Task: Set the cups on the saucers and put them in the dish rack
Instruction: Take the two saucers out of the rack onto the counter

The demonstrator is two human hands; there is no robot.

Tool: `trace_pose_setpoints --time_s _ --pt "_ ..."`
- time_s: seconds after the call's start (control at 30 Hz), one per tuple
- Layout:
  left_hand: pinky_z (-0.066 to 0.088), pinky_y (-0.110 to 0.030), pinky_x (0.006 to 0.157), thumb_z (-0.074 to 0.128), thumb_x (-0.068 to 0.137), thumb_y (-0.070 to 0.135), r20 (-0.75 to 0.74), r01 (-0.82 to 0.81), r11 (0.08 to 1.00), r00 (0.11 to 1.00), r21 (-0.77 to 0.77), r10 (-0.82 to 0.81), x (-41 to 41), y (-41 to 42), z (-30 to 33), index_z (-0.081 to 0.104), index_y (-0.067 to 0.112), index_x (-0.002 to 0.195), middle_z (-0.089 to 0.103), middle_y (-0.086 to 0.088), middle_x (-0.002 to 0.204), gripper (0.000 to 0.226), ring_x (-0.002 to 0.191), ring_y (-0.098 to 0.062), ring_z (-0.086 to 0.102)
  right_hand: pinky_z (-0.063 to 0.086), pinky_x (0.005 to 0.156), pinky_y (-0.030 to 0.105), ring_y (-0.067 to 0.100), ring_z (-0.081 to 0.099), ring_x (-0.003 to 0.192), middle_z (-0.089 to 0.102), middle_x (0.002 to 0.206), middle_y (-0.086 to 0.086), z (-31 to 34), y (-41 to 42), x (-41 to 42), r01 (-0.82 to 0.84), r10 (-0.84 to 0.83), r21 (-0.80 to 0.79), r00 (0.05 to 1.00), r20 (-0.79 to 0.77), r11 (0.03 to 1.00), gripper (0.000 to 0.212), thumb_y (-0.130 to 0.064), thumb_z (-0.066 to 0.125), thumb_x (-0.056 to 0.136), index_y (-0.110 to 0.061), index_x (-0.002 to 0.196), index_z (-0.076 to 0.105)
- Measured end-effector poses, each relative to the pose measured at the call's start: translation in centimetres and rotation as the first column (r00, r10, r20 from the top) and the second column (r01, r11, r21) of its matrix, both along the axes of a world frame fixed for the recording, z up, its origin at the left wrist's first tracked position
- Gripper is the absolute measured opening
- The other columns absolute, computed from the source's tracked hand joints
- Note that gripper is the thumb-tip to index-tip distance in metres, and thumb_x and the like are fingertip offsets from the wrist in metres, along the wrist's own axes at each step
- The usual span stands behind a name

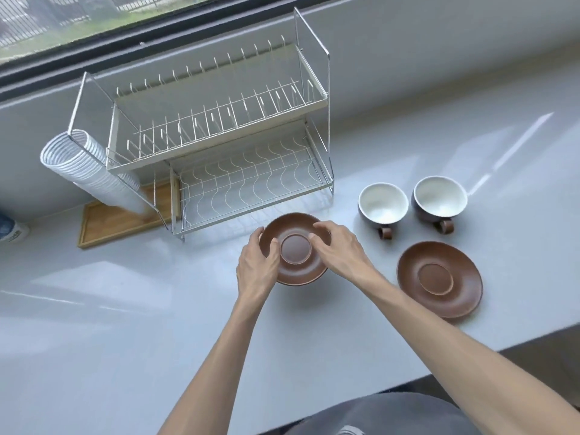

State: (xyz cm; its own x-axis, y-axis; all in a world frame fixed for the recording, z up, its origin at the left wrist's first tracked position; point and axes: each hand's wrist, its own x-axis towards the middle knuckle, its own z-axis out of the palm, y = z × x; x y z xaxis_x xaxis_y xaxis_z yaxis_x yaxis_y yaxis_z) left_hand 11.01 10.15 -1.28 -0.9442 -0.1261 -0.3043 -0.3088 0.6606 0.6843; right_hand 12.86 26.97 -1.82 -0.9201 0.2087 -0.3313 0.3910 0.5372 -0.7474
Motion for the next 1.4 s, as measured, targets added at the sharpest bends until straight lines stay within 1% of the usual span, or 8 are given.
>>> trace_pose_setpoints --time_s 0.23,0.47,0.63,0.8,0.97,1.07,1.23,1.4 --pt "0.042 -0.047 0.11 0.049 0.097 0.043 0.036 0.06 0.998 0.998 0.034 -0.061 2.7 2.5 -1.3 0.043 0.03 0.148 0.06 -0.006 0.137 0.053 0.128 -0.028 0.055 0.036 0.104 0.034 0.022 0.048 0.128 0.054 0.135 0.004 -1.1 2.1 4.6 0.099 -0.098 -0.02 0.995 0.035 0.995 0.042 -0.043 0.051 0.095 -0.028 0.134 0.053" --pt "0.043 -0.047 0.11 0.049 0.098 0.047 0.085 0.055 0.994 0.994 0.095 -0.063 5.4 5.3 -2.6 0.044 0.032 0.147 0.059 -0.002 0.14 0.052 0.13 -0.024 0.055 0.036 0.102 0.031 0.019 0.051 0.125 0.055 0.134 0.003 -2.3 4.6 8.0 0.162 -0.16 -0.024 0.985 0.057 0.987 0.039 -0.041 0.053 0.096 -0.027 0.132 0.055" --pt "0.044 -0.046 0.109 0.051 0.097 0.047 0.124 0.041 0.988 0.991 0.146 -0.06 6.6 6.7 -3.2 0.044 0.033 0.147 0.059 -0.001 0.14 0.052 0.127 -0.022 0.056 0.039 0.103 0.034 0.021 0.053 0.121 0.057 0.132 0.003 -3.0 6.1 9.4 0.183 -0.18 -0.029 0.98 0.088 0.983 0.04 -0.042 0.053 0.095 -0.027 0.131 0.057" --pt "0.043 -0.046 0.11 0.051 0.097 0.049 0.131 0.037 0.99 0.99 0.138 -0.055 6.7 7.5 -3.6 0.044 0.033 0.147 0.058 0.0 0.142 0.053 0.129 -0.023 0.056 0.038 0.103 0.033 0.02 0.052 0.121 0.057 0.132 0.003 -3.5 6.9 9.8 0.187 -0.182 -0.055 0.978 0.098 0.981 0.04 -0.043 0.054 0.095 -0.028 0.131 0.057" --pt "0.042 -0.046 0.111 0.051 0.098 0.048 0.134 0.035 0.993 0.99 0.112 -0.05 6.4 7.9 -3.7 0.044 0.032 0.148 0.055 0.0 0.146 0.053 0.132 -0.023 0.053 0.036 0.103 0.03 0.018 0.049 0.127 0.055 0.136 0.002 -3.6 7.1 9.7 0.164 -0.157 -0.082 0.984 0.088 0.983 0.039 -0.042 0.054 0.095 -0.027 0.132 0.056" --pt "0.043 -0.047 0.11 0.051 0.097 0.049 0.132 0.037 0.993 0.99 0.11 -0.052 6.3 8.0 -4.0 0.044 0.032 0.147 0.055 -0.001 0.145 0.054 0.131 -0.024 0.054 0.036 0.103 0.03 0.018 0.051 0.124 0.054 0.136 0.001 -3.6 7.1 9.7 0.154 -0.146 -0.086 0.985 0.089 0.984 0.039 -0.041 0.054 0.095 -0.026 0.132 0.056" --pt "0.043 -0.047 0.11 0.051 0.096 0.05 0.145 0.03 0.995 0.988 0.098 -0.044 6.1 8.0 -4.2 0.044 0.033 0.147 0.056 -0.001 0.144 0.054 0.132 -0.024 0.054 0.035 0.105 0.03 0.016 0.048 0.128 0.054 0.137 0.0 -3.7 7.0 9.4 0.137 -0.129 -0.095 0.988 0.084 0.986 0.039 -0.04 0.054 0.095 -0.026 0.131 0.057" --pt "0.042 -0.045 0.111 0.051 0.098 0.047 0.14 0.081 0.996 0.986 0.041 -0.086 5.8 7.9 -4.2 0.044 0.031 0.148 0.055 -0.002 0.146 0.053 0.135 -0.023 0.051 0.034 0.106 0.029 0.016 0.046 0.132 0.053 0.139 0.0 -3.7 6.9 9.2 0.122 -0.116 -0.08 0.99 0.081 0.989 0.039 -0.04 0.054 0.096 -0.025 0.132 0.056"
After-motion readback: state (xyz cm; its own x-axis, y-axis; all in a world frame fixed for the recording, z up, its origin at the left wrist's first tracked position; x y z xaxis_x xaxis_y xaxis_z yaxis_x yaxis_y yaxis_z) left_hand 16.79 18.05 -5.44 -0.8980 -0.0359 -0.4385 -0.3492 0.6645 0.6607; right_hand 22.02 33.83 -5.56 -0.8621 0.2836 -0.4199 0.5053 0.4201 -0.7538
